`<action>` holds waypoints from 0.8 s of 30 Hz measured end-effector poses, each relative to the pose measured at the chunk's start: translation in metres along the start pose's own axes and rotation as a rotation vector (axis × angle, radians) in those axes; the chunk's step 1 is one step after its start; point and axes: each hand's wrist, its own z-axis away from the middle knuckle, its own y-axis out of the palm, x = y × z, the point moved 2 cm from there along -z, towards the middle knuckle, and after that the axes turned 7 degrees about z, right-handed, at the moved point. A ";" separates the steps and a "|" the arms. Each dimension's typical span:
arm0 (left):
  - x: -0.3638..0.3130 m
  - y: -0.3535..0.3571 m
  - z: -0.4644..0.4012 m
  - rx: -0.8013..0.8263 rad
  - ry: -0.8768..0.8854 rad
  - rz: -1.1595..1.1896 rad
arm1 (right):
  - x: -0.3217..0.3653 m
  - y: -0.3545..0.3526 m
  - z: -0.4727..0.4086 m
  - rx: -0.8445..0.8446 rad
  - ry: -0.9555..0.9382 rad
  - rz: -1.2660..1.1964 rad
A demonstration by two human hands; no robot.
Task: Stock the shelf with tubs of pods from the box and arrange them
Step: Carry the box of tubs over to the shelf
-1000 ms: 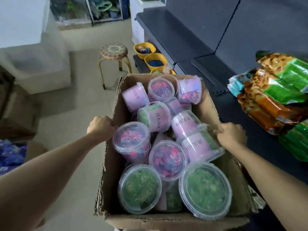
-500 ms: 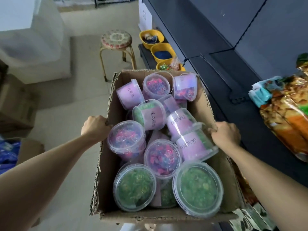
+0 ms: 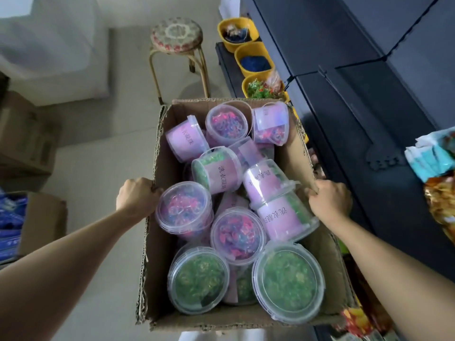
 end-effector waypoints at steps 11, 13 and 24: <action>0.004 0.073 -0.029 0.008 -0.101 0.014 | -0.002 0.059 -0.059 0.069 -0.071 0.017; 0.012 0.091 -0.038 0.015 -0.109 0.005 | 0.001 0.078 -0.066 0.079 -0.078 0.016; 0.073 0.210 -0.122 0.064 -0.110 -0.004 | 0.016 0.248 -0.100 0.118 0.043 -0.069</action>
